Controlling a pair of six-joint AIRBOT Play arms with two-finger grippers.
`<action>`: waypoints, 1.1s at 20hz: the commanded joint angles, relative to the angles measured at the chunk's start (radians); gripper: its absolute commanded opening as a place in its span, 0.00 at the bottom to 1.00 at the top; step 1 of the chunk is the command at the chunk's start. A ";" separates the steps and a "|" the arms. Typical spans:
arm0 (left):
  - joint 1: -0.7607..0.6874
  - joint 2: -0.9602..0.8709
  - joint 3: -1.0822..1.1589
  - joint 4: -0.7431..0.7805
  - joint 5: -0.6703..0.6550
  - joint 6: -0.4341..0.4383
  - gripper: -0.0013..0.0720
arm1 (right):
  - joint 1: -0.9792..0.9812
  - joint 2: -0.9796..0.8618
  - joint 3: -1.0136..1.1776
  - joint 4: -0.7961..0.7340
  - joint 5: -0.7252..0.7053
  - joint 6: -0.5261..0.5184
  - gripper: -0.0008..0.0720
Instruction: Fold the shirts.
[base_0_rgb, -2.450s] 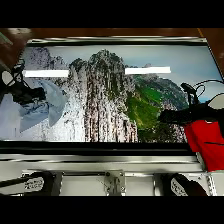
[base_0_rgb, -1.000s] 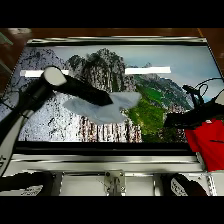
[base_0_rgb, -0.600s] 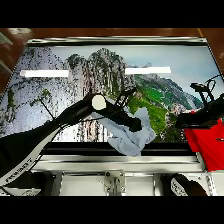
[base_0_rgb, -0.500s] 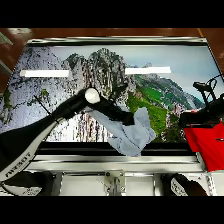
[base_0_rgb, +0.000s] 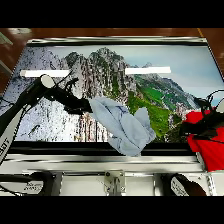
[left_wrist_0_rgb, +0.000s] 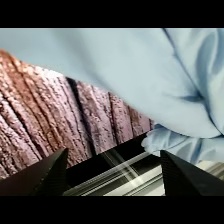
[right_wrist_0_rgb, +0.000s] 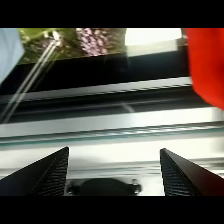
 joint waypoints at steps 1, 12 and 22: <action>0.064 0.010 -0.130 0.019 0.113 0.000 0.93 | -0.018 0.000 -0.066 0.125 -0.021 0.000 0.97; -0.047 -0.058 -0.197 -0.075 0.396 0.010 0.93 | -0.018 0.000 -0.068 0.316 -0.107 -0.011 0.96; -0.033 -0.074 -0.195 -0.088 0.340 0.006 0.93 | -0.018 0.000 -0.068 0.323 -0.139 -0.011 0.96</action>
